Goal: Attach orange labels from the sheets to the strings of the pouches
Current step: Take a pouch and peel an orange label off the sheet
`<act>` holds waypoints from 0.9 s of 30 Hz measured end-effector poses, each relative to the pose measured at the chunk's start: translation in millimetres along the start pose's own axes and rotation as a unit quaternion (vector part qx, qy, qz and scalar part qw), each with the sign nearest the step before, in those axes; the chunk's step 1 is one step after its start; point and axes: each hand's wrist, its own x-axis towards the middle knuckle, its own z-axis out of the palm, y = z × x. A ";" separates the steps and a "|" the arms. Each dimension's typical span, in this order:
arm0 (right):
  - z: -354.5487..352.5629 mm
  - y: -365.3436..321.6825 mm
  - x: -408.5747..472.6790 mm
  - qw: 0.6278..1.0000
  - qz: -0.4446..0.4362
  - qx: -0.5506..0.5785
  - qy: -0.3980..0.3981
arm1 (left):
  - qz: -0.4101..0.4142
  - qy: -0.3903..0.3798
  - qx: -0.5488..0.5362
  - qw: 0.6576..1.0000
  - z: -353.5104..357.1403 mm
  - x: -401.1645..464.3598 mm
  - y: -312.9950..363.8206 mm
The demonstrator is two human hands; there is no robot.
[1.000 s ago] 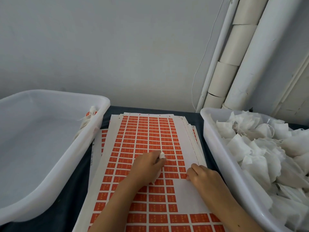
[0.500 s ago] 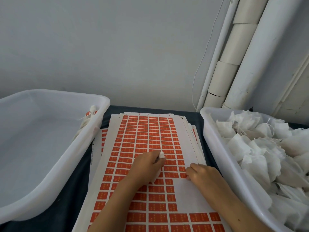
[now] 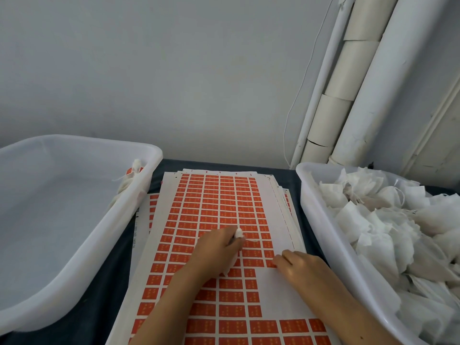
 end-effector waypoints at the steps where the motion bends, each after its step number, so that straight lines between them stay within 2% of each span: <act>1: -0.2 -0.5 -1.7 1.000 -0.005 -0.009 0.007 | 0.000 0.001 0.000 1.000 0.0 0.2 0.1; 5: -3.2 -1.7 -6.6 0.994 -0.027 -0.011 0.106 | 0.002 0.003 0.006 1.000 0.6 0.4 -0.4; 8: -0.6 -4.3 -4.0 0.992 -0.019 0.002 0.124 | 0.002 0.008 0.005 1.000 1.6 0.8 -0.8; 20: 3.5 -6.6 1.3 0.995 0.023 -0.006 0.100 | 0.009 0.001 -0.004 1.000 0.9 0.1 -1.1; 22: 0.3 -6.9 2.6 0.996 0.021 0.006 0.086 | 0.008 0.000 -0.003 1.000 0.5 -0.2 -0.9; 24: -2.8 -6.0 1.4 0.999 0.023 0.026 0.039 | 0.008 0.000 -0.001 1.000 0.3 -0.3 -1.6; 27: -0.3 -1.9 -0.1 0.999 0.008 0.040 0.035 | 0.009 0.006 -0.004 1.000 0.5 -0.8 -1.3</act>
